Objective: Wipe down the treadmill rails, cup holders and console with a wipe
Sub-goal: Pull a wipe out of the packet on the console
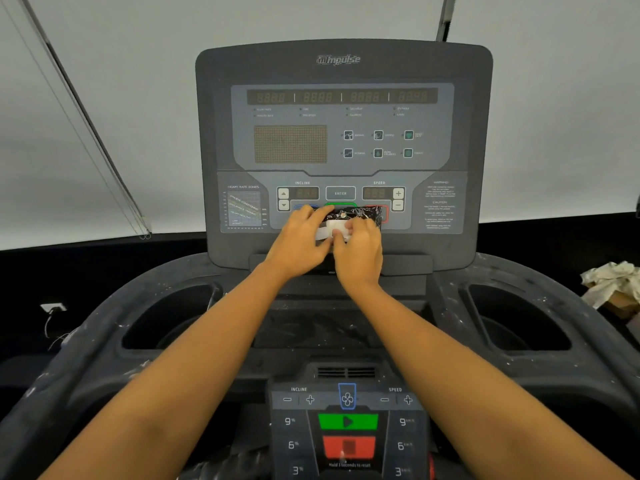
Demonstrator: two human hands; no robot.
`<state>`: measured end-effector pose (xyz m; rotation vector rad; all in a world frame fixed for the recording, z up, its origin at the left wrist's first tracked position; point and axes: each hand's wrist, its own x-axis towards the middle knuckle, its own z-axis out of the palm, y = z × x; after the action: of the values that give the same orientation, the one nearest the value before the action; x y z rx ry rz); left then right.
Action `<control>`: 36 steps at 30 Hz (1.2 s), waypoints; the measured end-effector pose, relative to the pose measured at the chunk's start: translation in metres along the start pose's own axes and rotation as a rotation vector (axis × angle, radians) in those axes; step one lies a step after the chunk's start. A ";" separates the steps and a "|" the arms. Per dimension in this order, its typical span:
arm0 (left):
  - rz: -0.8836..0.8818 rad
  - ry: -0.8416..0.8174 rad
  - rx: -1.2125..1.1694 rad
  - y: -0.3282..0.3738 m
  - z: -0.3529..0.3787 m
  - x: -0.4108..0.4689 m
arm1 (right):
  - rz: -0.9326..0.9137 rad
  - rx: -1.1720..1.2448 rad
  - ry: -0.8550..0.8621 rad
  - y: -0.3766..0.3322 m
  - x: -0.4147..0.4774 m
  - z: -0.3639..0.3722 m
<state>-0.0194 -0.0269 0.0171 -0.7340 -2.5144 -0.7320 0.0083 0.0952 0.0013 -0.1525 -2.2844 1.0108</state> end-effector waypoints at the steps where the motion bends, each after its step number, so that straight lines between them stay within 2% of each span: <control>1: 0.002 0.009 -0.001 0.000 0.001 0.000 | 0.009 -0.005 -0.005 -0.001 0.001 0.000; 8: 0.000 -0.022 0.023 0.000 -0.002 0.001 | -0.045 -0.019 -0.015 0.006 0.007 -0.001; 16: -0.016 -0.077 0.054 -0.001 -0.009 0.002 | 0.027 0.198 -0.030 0.007 0.009 -0.004; 26: -0.071 -0.092 0.101 0.004 -0.009 0.002 | 0.194 0.558 0.019 0.003 0.015 -0.022; 34: -0.087 -0.106 0.148 0.009 -0.010 0.002 | 0.498 0.815 0.140 0.001 0.021 -0.024; 36: -0.090 -0.109 0.159 0.010 -0.010 0.002 | 0.526 0.875 0.149 -0.001 0.021 -0.026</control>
<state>-0.0126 -0.0248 0.0293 -0.6242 -2.6821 -0.5268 0.0073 0.1180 0.0257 -0.4439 -1.5048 2.0854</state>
